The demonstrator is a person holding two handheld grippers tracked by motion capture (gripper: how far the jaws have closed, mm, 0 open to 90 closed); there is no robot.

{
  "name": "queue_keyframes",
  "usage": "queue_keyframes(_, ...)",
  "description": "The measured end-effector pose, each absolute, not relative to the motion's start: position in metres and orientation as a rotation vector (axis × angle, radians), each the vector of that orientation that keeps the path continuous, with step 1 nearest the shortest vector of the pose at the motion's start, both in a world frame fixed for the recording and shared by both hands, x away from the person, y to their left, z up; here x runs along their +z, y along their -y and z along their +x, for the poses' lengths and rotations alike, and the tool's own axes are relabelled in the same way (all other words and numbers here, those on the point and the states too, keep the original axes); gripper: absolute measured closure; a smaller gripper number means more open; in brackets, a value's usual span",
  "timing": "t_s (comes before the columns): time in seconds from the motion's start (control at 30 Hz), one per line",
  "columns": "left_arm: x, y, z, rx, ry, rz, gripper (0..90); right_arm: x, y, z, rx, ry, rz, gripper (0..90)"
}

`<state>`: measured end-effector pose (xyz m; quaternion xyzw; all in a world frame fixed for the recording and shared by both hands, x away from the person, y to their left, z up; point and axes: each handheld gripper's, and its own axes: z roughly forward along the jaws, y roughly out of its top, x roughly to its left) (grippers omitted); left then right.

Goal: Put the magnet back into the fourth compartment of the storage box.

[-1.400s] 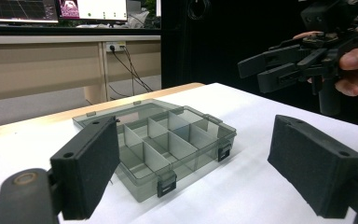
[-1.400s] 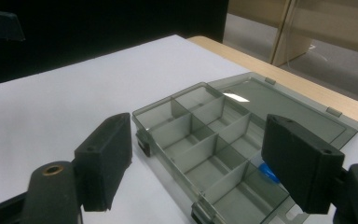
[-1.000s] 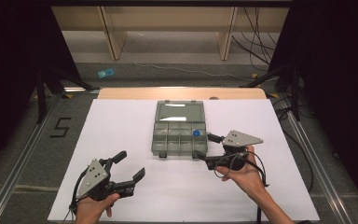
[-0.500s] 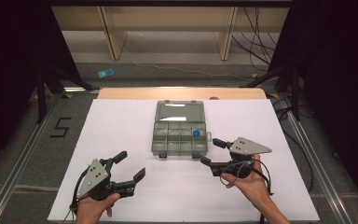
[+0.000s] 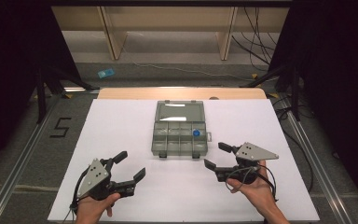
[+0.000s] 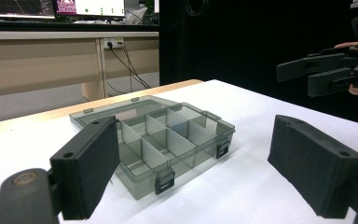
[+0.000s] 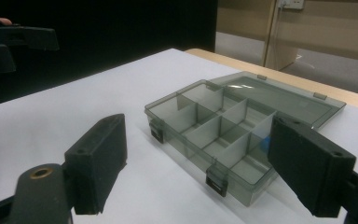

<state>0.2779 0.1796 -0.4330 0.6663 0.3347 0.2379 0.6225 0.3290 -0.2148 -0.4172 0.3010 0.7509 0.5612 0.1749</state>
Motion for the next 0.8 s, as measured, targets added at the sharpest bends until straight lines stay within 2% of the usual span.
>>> queue_keyframes(0.8, -0.433, -0.179, 0.277, 0.541, -0.762, 1.534, 15.7, -0.427, 0.221, 0.309, 1.547, -2.161, 0.852, 16.9)
